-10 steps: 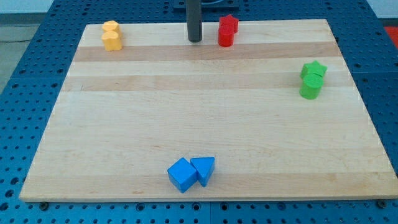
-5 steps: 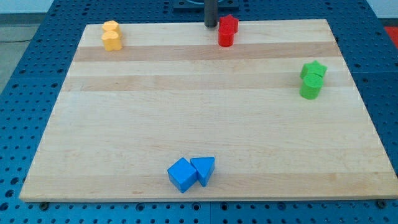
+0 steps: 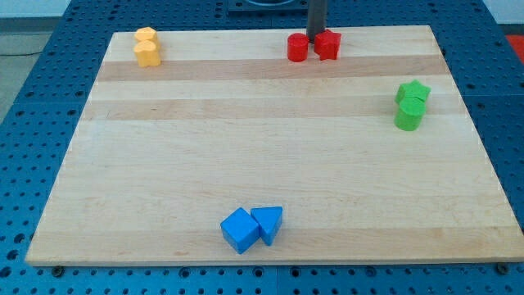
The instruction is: Push the red star to the right bottom corner of the board
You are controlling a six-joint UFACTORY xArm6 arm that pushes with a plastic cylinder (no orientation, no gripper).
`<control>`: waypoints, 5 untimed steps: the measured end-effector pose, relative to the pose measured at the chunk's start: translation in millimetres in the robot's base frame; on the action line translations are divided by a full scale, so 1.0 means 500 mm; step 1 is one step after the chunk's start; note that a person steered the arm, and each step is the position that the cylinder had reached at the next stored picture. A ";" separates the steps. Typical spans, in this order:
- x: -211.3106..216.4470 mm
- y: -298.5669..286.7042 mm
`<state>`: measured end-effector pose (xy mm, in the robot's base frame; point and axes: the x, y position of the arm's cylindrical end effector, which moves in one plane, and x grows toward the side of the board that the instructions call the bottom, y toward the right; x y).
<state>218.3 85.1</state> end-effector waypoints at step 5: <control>0.199 0.050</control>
<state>317.7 110.2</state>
